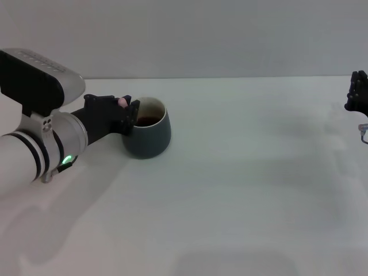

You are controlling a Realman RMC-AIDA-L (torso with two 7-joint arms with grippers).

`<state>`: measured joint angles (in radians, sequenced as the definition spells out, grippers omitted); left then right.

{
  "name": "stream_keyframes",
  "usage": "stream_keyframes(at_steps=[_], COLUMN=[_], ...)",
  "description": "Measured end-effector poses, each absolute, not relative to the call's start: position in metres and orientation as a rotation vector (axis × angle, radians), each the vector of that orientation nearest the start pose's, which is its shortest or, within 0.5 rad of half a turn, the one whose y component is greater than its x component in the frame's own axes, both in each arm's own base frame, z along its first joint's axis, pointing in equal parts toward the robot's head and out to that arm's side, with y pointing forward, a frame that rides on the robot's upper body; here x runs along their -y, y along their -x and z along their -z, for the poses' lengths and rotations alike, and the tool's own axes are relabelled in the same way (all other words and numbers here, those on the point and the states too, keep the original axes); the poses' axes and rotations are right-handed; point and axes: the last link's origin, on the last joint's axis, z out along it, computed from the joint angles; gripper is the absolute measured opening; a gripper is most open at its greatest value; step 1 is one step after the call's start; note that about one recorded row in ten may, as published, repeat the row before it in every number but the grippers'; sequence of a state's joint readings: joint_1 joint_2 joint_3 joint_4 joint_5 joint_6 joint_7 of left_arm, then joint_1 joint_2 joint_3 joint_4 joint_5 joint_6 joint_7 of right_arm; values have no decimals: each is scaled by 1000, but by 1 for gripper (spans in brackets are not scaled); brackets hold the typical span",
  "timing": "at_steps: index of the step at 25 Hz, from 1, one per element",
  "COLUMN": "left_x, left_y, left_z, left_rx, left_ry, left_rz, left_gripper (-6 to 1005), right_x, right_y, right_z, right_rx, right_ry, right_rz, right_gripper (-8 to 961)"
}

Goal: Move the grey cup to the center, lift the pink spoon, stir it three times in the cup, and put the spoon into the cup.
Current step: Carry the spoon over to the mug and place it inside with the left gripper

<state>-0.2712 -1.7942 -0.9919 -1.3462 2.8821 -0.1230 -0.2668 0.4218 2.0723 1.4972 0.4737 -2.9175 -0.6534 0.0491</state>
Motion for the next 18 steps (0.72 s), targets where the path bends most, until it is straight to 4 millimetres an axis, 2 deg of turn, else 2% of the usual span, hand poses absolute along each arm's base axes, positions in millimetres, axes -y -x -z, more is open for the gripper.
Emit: stream_keyframes(at_steps=[12, 18], left_x=[-352, -356], left_y=[199, 199], left_z=[32, 34], left_rx=[596, 612], left_ry=[2177, 2157], left_rz=[320, 332], left_gripper=[216, 218], right_x=[-387, -386], right_y=[-314, -314], right_z=[-1, -1], right_rx=[-562, -563], right_ry=[1646, 1646], right_rz=[-473, -472], right_gripper=[52, 51])
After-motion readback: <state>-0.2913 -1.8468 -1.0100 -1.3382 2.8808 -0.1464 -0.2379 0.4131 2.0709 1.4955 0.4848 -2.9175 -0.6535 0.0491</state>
